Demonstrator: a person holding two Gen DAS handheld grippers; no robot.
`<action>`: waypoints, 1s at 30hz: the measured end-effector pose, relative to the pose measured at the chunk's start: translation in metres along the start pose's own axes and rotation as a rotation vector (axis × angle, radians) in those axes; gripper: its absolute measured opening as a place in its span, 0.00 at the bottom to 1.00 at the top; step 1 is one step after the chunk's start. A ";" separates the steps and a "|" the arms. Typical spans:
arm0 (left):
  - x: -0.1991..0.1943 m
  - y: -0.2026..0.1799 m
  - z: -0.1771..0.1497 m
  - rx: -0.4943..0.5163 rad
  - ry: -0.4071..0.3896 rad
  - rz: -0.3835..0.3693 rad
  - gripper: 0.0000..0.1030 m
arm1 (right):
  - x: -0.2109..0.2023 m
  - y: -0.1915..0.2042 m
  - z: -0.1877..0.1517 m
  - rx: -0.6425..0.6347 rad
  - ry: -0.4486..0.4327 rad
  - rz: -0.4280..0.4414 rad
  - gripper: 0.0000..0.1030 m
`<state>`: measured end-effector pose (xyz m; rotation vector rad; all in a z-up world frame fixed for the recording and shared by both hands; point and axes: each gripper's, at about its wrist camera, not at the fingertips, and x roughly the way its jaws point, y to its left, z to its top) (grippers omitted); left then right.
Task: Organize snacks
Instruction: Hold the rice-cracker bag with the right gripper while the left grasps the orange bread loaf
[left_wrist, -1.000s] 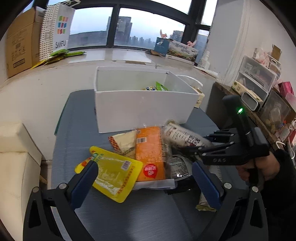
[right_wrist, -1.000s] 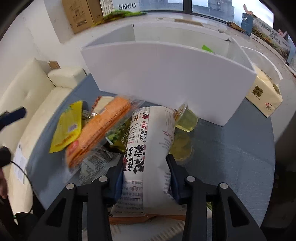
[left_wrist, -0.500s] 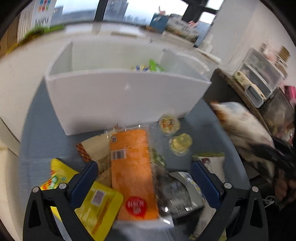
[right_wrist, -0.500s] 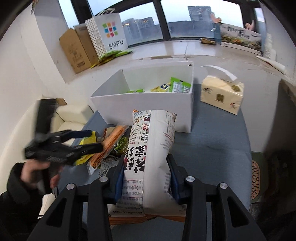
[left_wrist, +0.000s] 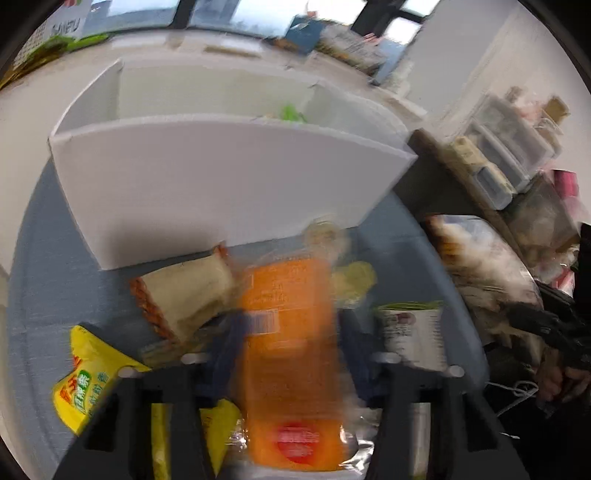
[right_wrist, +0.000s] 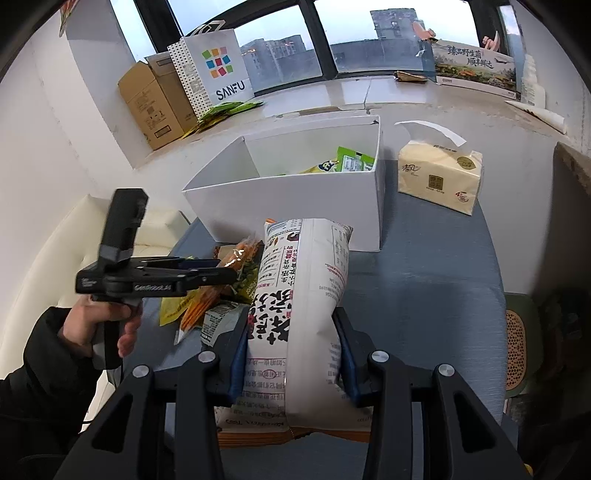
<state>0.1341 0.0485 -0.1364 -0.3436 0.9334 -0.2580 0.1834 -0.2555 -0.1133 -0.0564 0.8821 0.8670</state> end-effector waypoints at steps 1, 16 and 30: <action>-0.007 -0.004 0.000 0.012 -0.029 0.015 0.24 | 0.000 0.000 0.000 -0.001 -0.001 0.002 0.43; -0.040 -0.026 0.002 0.108 -0.030 0.086 0.22 | -0.004 0.004 0.001 -0.013 -0.014 -0.002 0.43; 0.026 0.002 -0.020 -0.009 0.100 0.166 1.00 | -0.001 0.003 -0.002 -0.011 0.001 0.010 0.43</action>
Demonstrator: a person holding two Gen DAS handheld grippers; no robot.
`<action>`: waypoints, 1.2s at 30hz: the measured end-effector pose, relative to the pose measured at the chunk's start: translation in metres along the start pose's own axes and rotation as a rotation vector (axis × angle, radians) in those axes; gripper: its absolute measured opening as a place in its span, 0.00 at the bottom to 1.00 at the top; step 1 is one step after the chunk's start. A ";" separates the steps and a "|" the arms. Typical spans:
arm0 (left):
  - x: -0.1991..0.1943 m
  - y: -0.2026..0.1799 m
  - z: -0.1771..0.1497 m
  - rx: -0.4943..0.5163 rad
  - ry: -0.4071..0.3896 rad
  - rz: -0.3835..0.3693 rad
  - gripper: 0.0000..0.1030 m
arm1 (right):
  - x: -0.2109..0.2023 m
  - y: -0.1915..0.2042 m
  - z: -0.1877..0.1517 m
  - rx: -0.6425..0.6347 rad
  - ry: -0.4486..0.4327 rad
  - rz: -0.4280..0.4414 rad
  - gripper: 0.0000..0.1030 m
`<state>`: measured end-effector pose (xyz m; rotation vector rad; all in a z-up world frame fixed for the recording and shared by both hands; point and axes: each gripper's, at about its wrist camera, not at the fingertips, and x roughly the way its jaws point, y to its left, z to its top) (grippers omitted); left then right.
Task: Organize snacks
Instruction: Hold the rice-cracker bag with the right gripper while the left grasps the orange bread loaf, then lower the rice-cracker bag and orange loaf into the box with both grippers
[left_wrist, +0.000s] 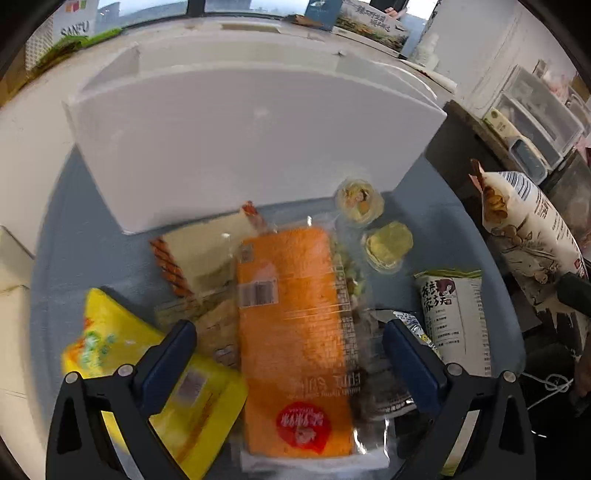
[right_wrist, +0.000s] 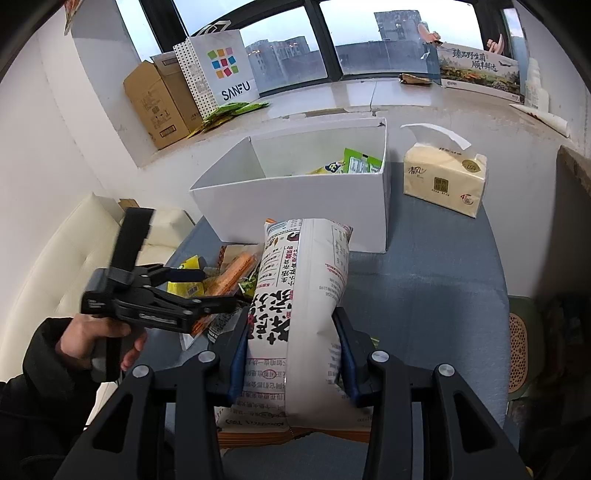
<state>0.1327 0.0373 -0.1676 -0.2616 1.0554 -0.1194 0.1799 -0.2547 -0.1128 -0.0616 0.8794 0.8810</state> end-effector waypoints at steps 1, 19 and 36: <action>0.000 0.001 -0.001 0.002 -0.019 -0.006 0.99 | 0.001 0.000 0.000 -0.001 0.002 0.000 0.43; -0.075 0.021 0.010 -0.061 -0.203 -0.103 0.15 | 0.006 0.005 0.000 -0.018 0.009 0.009 0.43; -0.155 0.019 0.133 -0.032 -0.476 -0.059 0.15 | 0.003 0.012 0.115 -0.016 -0.179 -0.018 0.44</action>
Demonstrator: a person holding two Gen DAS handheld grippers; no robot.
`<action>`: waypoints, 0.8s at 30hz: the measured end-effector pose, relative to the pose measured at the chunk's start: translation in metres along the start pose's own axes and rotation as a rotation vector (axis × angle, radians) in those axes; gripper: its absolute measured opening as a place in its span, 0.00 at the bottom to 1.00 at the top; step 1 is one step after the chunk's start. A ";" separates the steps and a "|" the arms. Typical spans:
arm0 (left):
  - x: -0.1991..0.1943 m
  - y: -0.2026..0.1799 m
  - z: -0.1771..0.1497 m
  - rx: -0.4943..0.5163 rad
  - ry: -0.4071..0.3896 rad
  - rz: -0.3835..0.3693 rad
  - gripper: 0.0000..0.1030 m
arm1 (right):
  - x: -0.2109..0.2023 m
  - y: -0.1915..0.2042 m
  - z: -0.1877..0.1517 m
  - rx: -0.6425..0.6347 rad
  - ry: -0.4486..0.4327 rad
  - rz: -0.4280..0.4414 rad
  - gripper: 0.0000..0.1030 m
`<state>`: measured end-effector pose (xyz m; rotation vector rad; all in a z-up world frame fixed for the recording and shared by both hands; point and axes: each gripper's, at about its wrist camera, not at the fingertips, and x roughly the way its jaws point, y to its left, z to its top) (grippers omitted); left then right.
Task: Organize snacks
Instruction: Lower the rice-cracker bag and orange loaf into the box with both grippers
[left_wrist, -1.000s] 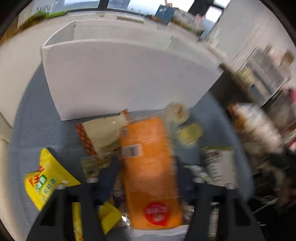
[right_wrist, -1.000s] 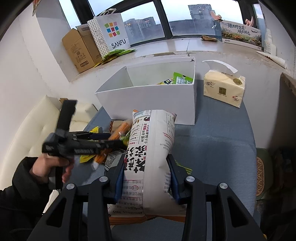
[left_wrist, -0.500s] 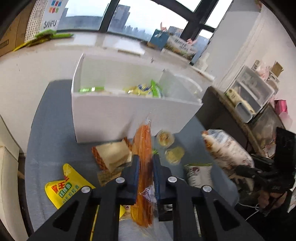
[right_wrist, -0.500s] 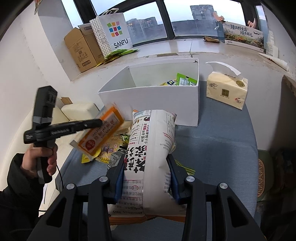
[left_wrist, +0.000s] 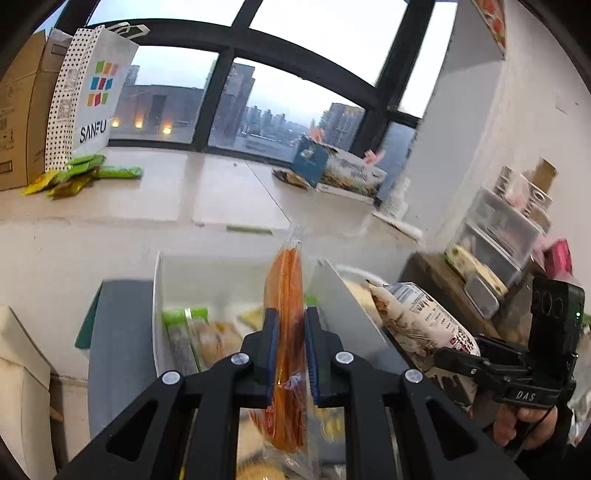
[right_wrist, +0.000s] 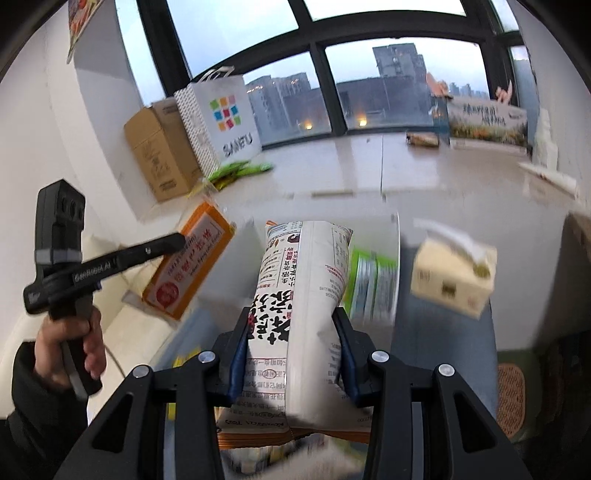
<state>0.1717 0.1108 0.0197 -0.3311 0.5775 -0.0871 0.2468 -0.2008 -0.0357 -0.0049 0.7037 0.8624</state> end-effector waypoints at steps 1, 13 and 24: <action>0.006 0.002 0.006 0.002 -0.001 0.013 0.15 | 0.008 0.000 0.009 -0.003 0.000 -0.010 0.44; 0.076 0.044 0.032 -0.056 0.033 0.135 1.00 | 0.120 -0.033 0.070 0.082 0.099 -0.136 0.90; 0.048 0.037 0.017 -0.026 0.034 0.168 1.00 | 0.082 -0.032 0.064 0.057 0.002 -0.101 1.00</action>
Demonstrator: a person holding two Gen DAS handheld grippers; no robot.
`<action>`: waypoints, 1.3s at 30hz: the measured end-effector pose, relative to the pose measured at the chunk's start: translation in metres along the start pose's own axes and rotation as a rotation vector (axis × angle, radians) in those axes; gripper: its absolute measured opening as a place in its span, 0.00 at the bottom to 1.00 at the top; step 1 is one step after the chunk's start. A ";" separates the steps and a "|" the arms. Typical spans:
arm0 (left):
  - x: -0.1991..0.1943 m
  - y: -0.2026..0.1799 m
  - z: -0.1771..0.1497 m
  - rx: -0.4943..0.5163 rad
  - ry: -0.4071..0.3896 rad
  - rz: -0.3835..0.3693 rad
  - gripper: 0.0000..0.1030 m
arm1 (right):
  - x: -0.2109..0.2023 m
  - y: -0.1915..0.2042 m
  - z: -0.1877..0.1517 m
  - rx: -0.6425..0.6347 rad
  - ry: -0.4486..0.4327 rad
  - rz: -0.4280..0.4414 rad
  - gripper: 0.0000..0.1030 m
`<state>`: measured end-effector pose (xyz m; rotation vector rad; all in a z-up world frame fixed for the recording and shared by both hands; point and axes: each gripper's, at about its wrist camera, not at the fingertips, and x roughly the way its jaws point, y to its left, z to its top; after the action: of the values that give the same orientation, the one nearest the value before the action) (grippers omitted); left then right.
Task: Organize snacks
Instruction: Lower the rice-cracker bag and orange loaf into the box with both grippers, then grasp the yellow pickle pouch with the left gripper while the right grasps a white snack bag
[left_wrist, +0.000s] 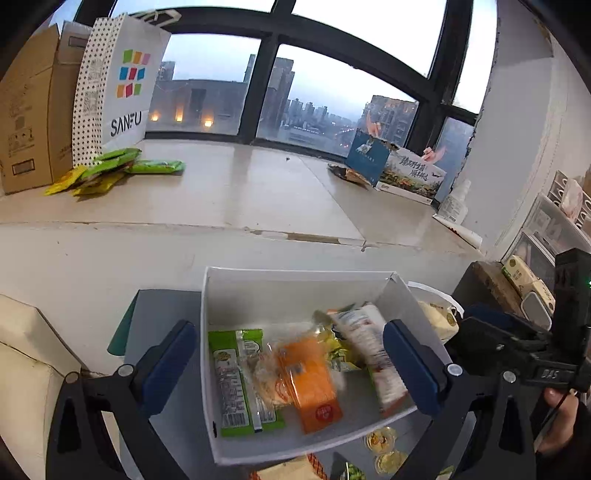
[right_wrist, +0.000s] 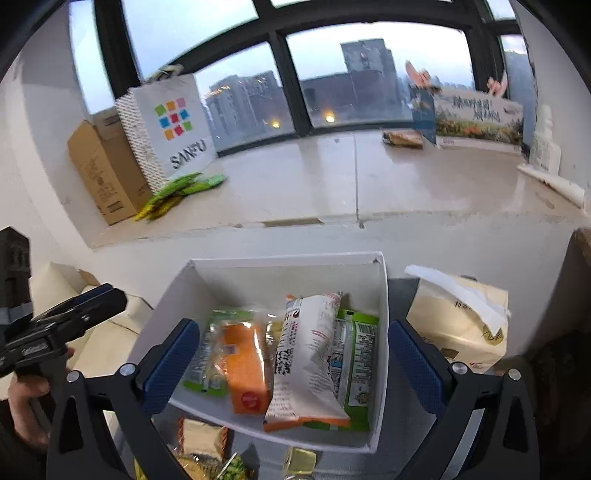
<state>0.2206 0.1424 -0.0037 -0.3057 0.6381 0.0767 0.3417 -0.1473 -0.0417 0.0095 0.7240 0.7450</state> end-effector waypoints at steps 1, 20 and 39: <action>-0.006 0.000 -0.002 0.005 -0.003 -0.008 1.00 | -0.008 0.002 -0.002 -0.011 -0.011 0.007 1.00; -0.129 0.011 -0.160 -0.058 0.013 -0.007 1.00 | -0.129 0.012 -0.161 -0.075 -0.037 0.143 1.00; -0.017 0.071 -0.214 -0.440 0.285 0.415 1.00 | -0.125 0.020 -0.187 -0.074 0.005 0.136 1.00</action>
<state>0.0725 0.1452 -0.1740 -0.6123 0.9618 0.5847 0.1533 -0.2548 -0.1041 -0.0108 0.7049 0.9018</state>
